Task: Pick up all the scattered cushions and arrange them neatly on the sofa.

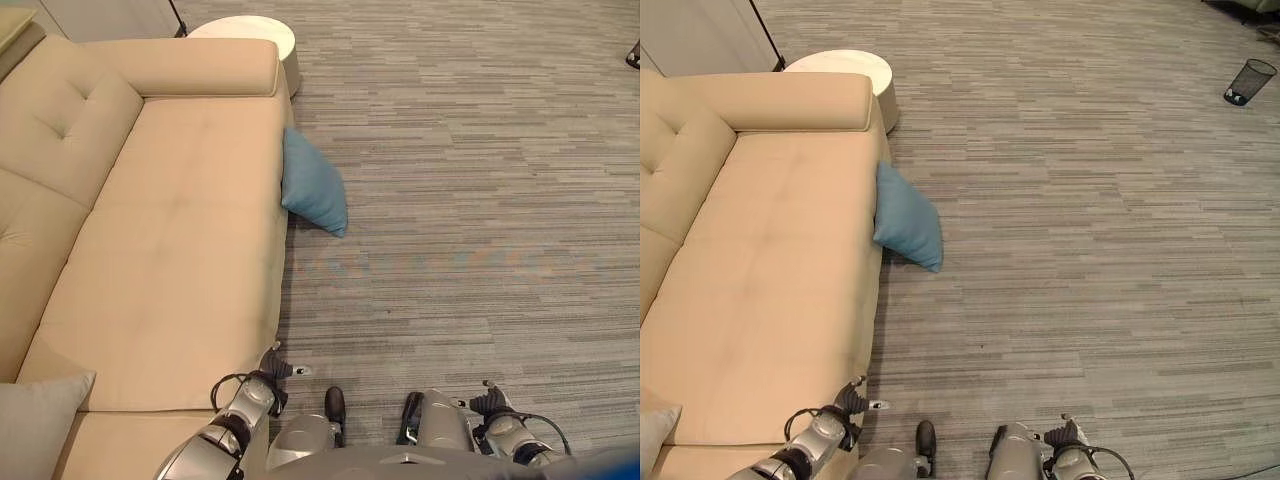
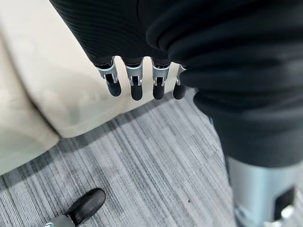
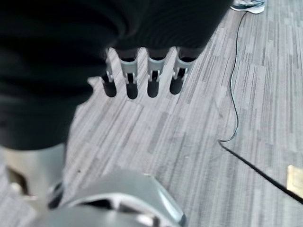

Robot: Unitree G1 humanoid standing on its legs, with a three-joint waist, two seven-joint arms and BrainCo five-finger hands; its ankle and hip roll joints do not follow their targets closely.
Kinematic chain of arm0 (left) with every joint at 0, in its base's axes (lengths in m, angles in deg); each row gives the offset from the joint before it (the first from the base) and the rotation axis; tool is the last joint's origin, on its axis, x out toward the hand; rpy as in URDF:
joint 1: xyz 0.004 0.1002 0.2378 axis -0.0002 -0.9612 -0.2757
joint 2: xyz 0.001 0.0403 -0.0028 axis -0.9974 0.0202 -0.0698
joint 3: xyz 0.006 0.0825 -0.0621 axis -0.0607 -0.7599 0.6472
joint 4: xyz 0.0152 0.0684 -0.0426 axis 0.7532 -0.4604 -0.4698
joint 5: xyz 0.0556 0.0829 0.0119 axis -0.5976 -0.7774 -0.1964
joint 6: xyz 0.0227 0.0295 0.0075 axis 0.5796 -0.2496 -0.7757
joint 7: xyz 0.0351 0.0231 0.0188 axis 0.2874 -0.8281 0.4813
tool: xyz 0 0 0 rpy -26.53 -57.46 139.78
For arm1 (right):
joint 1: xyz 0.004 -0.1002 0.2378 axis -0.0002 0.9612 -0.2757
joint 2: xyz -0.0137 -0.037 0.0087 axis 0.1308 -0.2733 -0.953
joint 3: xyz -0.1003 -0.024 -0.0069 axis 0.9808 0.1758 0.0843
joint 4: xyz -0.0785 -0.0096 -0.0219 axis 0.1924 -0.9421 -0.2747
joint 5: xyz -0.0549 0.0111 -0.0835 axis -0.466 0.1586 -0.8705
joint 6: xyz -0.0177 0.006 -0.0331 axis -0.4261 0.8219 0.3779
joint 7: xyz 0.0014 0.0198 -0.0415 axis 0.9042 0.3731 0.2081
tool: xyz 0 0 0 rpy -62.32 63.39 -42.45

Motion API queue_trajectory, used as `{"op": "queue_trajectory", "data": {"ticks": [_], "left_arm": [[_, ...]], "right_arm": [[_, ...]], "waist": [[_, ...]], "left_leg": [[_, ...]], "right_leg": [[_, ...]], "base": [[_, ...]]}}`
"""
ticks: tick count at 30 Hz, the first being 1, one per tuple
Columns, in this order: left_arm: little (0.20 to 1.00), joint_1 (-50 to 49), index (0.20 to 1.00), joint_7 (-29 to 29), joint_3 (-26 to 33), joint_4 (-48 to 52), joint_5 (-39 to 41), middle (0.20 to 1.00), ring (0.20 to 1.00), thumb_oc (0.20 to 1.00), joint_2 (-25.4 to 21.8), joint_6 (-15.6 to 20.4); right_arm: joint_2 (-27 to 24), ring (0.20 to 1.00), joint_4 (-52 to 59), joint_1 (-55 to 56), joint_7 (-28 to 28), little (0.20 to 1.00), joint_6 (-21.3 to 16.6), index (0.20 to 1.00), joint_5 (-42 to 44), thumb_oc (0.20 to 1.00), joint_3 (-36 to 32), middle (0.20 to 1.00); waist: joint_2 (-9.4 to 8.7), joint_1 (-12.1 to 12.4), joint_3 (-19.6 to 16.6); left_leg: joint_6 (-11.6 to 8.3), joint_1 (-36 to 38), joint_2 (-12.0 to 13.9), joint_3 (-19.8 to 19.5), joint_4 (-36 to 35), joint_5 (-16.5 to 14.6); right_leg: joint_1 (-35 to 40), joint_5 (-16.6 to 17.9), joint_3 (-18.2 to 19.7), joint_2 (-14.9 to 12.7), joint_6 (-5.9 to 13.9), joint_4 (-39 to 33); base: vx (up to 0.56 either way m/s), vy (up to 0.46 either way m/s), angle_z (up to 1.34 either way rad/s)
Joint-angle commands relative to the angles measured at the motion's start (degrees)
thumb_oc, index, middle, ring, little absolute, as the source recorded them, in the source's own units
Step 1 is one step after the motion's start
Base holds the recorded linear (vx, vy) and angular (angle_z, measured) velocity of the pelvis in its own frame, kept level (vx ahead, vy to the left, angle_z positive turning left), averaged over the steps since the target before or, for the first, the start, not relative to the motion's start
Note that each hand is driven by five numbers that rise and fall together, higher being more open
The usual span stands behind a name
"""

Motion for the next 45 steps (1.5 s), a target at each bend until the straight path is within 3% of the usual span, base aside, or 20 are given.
{"op": "queue_trajectory", "data": {"ticks": [1,4,5,6,9,12,13,15,19,21,23,26,29,30,32,33,35,38,41,45], "left_arm": [[1.000,-0.6,1.000,-0.8,1.9,0.7,0.4,1.000,1.000,1.000,0.9,1.2],[1.000,-1.3,1.000,-0.8,1.4,-0.1,0.1,1.000,1.000,1.000,1.8,1.1],[1.000,-1.3,1.000,-1.1,1.4,-0.2,0.5,1.000,1.000,1.000,1.8,1.0],[1.000,-1.1,1.000,-1.9,1.5,0.3,1.3,1.000,1.000,1.000,1.5,1.3],[1.000,-0.7,1.000,-2.4,1.6,0.5,2.2,1.000,1.000,1.000,1.1,1.4],[1.000,0.0,1.000,-2.1,0.7,0.9,1.9,1.000,1.000,1.000,1.5,1.0],[1.000,-0.1,1.000,-1.6,1.3,1.0,1.9,1.000,1.000,1.000,1.7,0.9],[1.000,-0.1,1.000,-1.5,1.5,1.1,2.4,1.000,1.000,1.000,1.6,1.1],[1.000,-1.5,1.000,-1.9,3.2,0.6,3.4,1.000,1.000,1.000,1.1,1.2],[1.000,-2.4,1.000,-1.8,4.2,0.5,4.0,1.000,1.000,1.000,0.5,0.9],[1.000,-2.6,1.000,-1.7,4.6,1.0,4.0,1.000,1.000,1.000,-0.2,0.9],[1.000,-2.7,1.000,-1.3,4.6,0.8,4.0,1.000,1.000,1.000,-0.6,1.1],[1.000,-2.8,1.000,-0.9,4.6,0.9,4.0,1.000,1.000,1.000,-0.7,1.4],[1.000,-3.0,1.000,-1.0,4.6,0.6,3.8,1.000,1.000,1.000,-0.5,1.6],[1.000,-2.9,1.000,-1.1,4.6,-0.3,3.2,1.000,1.000,1.000,-0.4,1.6],[1.000,-2.7,1.000,-1.1,4.6,-0.9,2.9,1.000,1.000,1.000,-0.3,1.7],[1.000,-2.7,1.000,-1.3,4.4,-1.6,2.6,1.000,1.000,1.000,0.2,1.9],[1.000,-3.5,1.000,-1.5,4.3,-3.5,2.2,1.000,1.000,1.000,1.2,1.7],[1.000,-3.6,1.000,-2.1,4.0,-3.2,2.5,1.000,1.000,1.000,2.0,1.5],[1.000,-3.2,1.000,-2.1,4.0,-2.6,3.3,1.000,1.000,1.000,2.3,1.3]], "right_arm": [[-2.0,1.000,-0.7,0.1,0.5,1.000,0.6,1.000,-0.5,1.000,1.1,1.000],[-1.9,1.000,-1.2,1.2,0.0,1.000,-0.5,1.000,0.5,1.000,0.9,1.000],[-1.9,1.000,-1.3,1.0,-0.3,1.000,-1.0,1.000,1.3,1.000,0.8,1.000],[-2.2,1.000,-1.1,0.9,-0.3,1.000,-1.3,1.000,1.7,1.000,0.3,1.000],[-3.2,1.000,-1.0,-0.2,-0.3,1.000,-1.3,1.000,2.2,1.000,0.2,1.000],[-3.5,1.000,-0.7,-0.5,-1.2,1.000,-1.3,1.000,2.4,1.000,0.9,1.000],[-3.2,1.000,-0.2,-0.3,-1.8,1.000,-1.6,1.000,2.5,1.000,1.4,1.000],[-3.1,1.000,-0.1,-0.1,-1.9,1.000,-1.5,1.000,2.7,1.000,1.4,1.000],[-2.0,1.000,-0.1,0.4,-1.5,1.000,-1.1,1.000,1.2,1.000,2.3,1.000],[-1.1,1.000,-0.3,0.9,-1.0,1.000,-0.8,1.000,-0.3,1.000,2.2,1.000],[-0.8,1.000,0.1,0.3,-0.3,1.000,-0.6,1.000,-1.5,1.000,2.4,1.000],[-0.8,1.000,0.7,0.0,-0.1,1.000,-0.7,1.000,-1.8,1.000,2.6,1.000],[-0.6,1.000,0.8,-0.3,0.0,1.000,-0.8,1.000,-2.1,1.000,2.9,1.000],[-0.6,1.000,0.9,-0.5,0.2,1.000,-1.0,1.000,-2.0,1.000,3.2,1.000],[-1.0,1.000,1.0,-0.4,0.4,1.000,-1.1,1.000,-1.3,1.000,3.2,1.000],[-1.2,1.000,0.9,-0.2,0.5,1.000,-1.1,1.000,-1.0,1.000,3.0,1.000],[-1.5,1.000,0.7,0.2,0.6,1.000,-1.1,1.000,-1.1,1.000,3.1,1.000],[-1.4,1.000,0.0,0.8,0.5,1.000,-1.4,1.000,-0.8,1.000,2.7,1.000],[-1.1,1.000,-0.3,0.7,0.4,1.000,-2.0,1.000,0.6,1.000,2.7,1.000],[-1.9,1.000,-0.1,0.2,0.2,1.000,-2.4,1.000,1.5,1.000,3.1,1.000]], "waist": [[0.95,1.4,0.0],[0.16,0.9,-1.9],[0.14,1.1,-2.2],[-0.17,2.0,-1.7],[-0.83,3.8,-0.2],[-1.62,5.3,0.5],[-0.93,6.4,0.2],[-0.66,7.0,0.1],[-1.76,8.4,-0.7],[-2.89,9.0,-1.8],[-2.05,8.1,-1.6],[-0.90,7.2,-1.0],[-0.18,6.4,-0.6],[-0.11,5.8,-0.3],[-0.52,4.6,0.2],[-0.35,3.8,0.3],[-0.30,2.9,0.1],[-0.57,2.3,-1.6],[-1.00,2.6,-1.9],[-1.55,3.5,-0.2]], "left_leg": [[-2.75,-1.4,2.4,-8.4,6.6,-6.2],[-4.88,-0.2,4.5,-9.0,11.2,-8.9],[-5.79,-1.4,5.5,-9.1,14.8,-7.5],[-7.20,-6.2,7.7,-9.1,25.5,-3.5],[-6.64,-13.3,7.9,-10.1,36.3,-1.3],[-5.91,-18.7,6.0,-8.5,28.9,-4.0],[-6.56,-21.5,5.0,-7.2,17.9,2.1],[-6.86,-22.6,4.5,-7.6,15.3,4.6],[-6.00,-22.0,3.5,-8.0,14.2,4.4],[-4.31,-19.0,2.4,-8.4,12.9,3.0],[-2.01,-14.9,1.9,-8.2,11.5,0.9],[-0.97,-12.3,2.0,-8.0,10.3,0.0],[-0.88,-8.5,1.6,-9.5,8.0,-1.0],[-1.04,-6.9,0.9,-10.4,7.7,-2.0],[-1.73,-4.7,-0.5,-13.4,7.7,-3.5],[-1.95,-3.6,-0.8,-15.0,7.5,-4.2],[-2.05,-2.9,-1.4,-17.1,7.6,-4.7],[-3.59,-1.1,-1.0,-20.0,7.9,-6.3],[-5.61,-3.7,0.9,-19.6,13.5,-6.9],[-6.97,-11.7,4.0,-14.3,25.8,-4.6]], "right_leg": [[3.5,6.8,-2.5,2.9,0.00,-7.2],[6.5,5.9,-3.0,4.6,-2.33,-9.7],[8.1,5.2,-3.3,5.9,-3.33,-10.7],[10.8,4.3,-3.7,7.5,-5.24,-12.1],[14.2,2.4,-3.9,9.0,-7.21,-14.0],[17.7,-0.2,-3.1,9.7,-6.30,-16.1],[20.4,-1.8,-2.5,11.7,-5.80,-17.2],[21.1,-2.3,-2.2,12.5,-5.79,-17.2],[22.9,-4.6,-0.6,12.9,-5.25,-15.3],[21.8,-4.6,-0.6,10.9,-3.20,-7.4],[16.4,0.4,-1.8,6.7,0.37,7.2],[12.3,3.5,-2.8,4.2,1.20,14.7],[9.5,2.8,-4.1,3.0,-0.40,9.9],[8.4,2.2,-3.6,3.6,-1.20,3.7],[5.5,5.0,2.3,5.3,-0.82,-7.2],[4.1,5.9,5.9,6.4,-0.55,-9.1],[3.3,7.3,8.2,7.0,-0.19,-9.5],[5.7,7.2,6.8,7.4,-1.35,-11.1],[9.5,5.7,3.3,7.9,-2.69,-13.5],[13.5,3.3,0.0,8.3,-5.02,-14.9]], "base": [[0.47,-0.138,-0.14],[0.54,-0.248,0.23],[0.32,-0.343,0.34],[0.28,-0.345,0.26],[0.22,-0.209,0.05],[0.40,-0.049,-0.21],[0.38,0.038,-0.21],[0.28,0.054,-0.33],[0.30,0.101,-0.49],[0.36,0.216,-0.20],[0.25,0.247,0.16],[0.20,0.155,0.22],[0.26,0.024,0.41],[0.33,-0.082,0.62],[0.41,-0.120,0.46],[0.29,-0.073,0.67],[0.29,-0.088,1.18],[0.31,-0.168,1.18],[0.16,-0.219,1.03],[0.04,-0.157,0.56]]}}
